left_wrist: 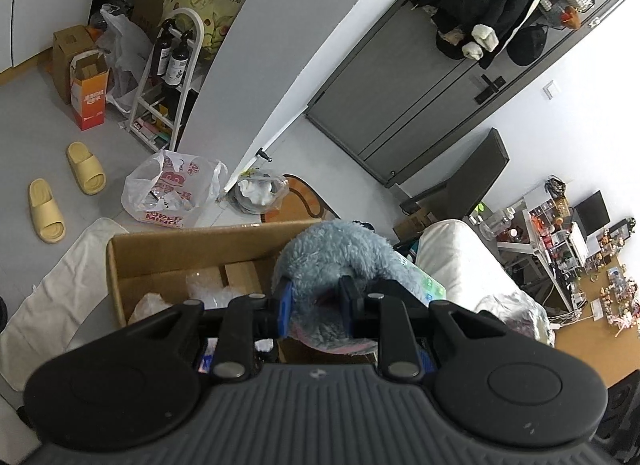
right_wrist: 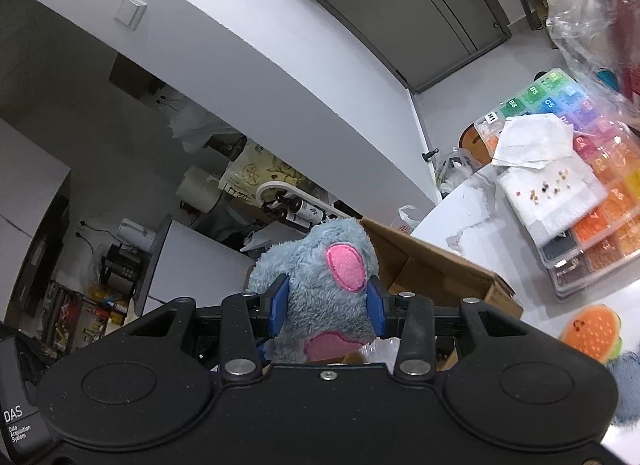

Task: Organize soft objects

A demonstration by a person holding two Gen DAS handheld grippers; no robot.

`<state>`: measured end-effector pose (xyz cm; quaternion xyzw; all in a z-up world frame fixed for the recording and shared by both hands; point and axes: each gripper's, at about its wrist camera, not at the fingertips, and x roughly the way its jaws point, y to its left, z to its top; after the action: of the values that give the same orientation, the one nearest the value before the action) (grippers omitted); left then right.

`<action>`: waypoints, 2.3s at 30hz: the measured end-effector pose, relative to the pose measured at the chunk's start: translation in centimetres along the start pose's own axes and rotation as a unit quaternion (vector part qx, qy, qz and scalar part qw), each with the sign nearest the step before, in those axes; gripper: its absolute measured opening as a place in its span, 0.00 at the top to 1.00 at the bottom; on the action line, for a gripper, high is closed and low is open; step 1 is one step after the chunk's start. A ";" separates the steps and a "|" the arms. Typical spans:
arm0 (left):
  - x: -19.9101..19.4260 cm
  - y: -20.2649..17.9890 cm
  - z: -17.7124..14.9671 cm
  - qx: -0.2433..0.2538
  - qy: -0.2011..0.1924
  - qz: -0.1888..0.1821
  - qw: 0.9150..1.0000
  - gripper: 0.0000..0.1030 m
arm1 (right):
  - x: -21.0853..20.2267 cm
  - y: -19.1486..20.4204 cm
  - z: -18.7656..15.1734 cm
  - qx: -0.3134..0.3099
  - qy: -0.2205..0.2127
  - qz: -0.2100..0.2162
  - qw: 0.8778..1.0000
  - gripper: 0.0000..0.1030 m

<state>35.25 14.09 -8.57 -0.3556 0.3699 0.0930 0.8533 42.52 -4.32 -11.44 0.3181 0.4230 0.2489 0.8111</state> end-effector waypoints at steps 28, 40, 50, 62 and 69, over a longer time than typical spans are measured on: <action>-1.2 1.3 -0.9 0.047 -0.006 0.052 0.998 0.43 | -2.8 -3.3 -1.3 -0.031 0.021 -0.031 0.999 0.37; -4.8 -1.2 -3.5 0.142 -0.007 0.076 0.987 0.23 | -9.1 -2.5 -1.7 -0.093 0.033 -0.049 0.994 0.25; -9.3 -2.7 -5.6 0.159 -0.011 0.064 0.985 0.16 | -14.9 -1.2 -2.2 -0.122 -0.004 -0.061 0.991 0.11; -15.1 -3.7 -9.0 0.200 -0.016 0.036 0.979 0.16 | -22.1 0.7 -4.4 -0.132 -0.068 -0.075 0.986 0.00; -16.3 -3.5 -10.8 0.210 -0.015 0.032 0.977 0.16 | -22.8 0.9 -5.6 -0.134 -0.076 -0.068 0.986 0.00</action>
<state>19.09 5.98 -0.45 -0.1552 0.3797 0.0458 0.9109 25.85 -17.39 -1.22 0.1950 0.3432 0.2228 0.8914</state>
